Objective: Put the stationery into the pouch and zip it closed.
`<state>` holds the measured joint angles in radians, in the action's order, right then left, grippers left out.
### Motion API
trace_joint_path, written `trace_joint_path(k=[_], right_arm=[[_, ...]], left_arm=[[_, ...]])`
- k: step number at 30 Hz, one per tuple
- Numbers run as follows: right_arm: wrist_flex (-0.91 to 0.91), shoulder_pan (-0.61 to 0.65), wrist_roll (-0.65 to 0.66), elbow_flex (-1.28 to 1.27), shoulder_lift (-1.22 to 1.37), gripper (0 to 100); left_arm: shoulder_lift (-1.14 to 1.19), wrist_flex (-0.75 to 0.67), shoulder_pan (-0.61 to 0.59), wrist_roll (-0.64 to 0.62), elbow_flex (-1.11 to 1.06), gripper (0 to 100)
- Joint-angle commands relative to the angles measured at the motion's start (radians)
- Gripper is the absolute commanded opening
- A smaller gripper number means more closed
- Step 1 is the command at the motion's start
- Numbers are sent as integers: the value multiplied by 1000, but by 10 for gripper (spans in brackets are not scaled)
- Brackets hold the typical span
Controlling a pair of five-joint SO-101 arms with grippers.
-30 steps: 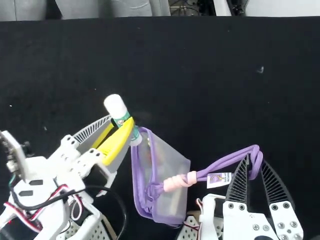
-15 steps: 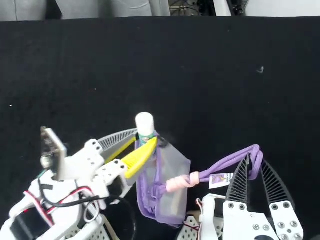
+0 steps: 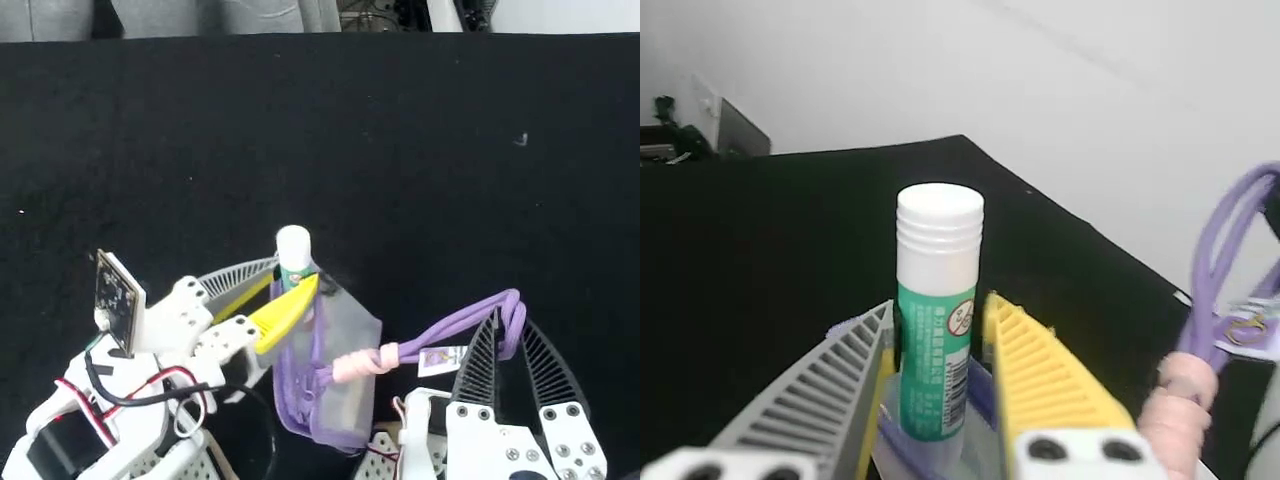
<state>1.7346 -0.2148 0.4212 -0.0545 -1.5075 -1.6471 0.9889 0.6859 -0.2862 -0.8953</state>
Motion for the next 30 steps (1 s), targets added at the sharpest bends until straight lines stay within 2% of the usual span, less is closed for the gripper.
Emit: trace_joint_path(k=[1, 12, 18, 20, 24, 28, 30], right_arm=[[25, -14, -2, -4, 56, 11], [25, -15, -2, -4, 58, 11], [20, -15, -2, -4, 58, 11], [-6, -17, -3, -4, 59, 11], [-91, -17, -8, -4, 97, 11], [-152, -14, -9, 51, 229, 11], [-164, -12, -14, 122, 300, 11]], left_arm=[[-5, -17, -42, 3, 5, 177], [-5, -17, -39, 6, 30, 182], [0, -25, -64, 11, 151, 181], [5, -26, -154, 3, 225, 177], [6, -26, -487, -15, 320, 177], [6, -5, -840, -95, 291, 177], [5, 6, -932, -110, 234, 177]])
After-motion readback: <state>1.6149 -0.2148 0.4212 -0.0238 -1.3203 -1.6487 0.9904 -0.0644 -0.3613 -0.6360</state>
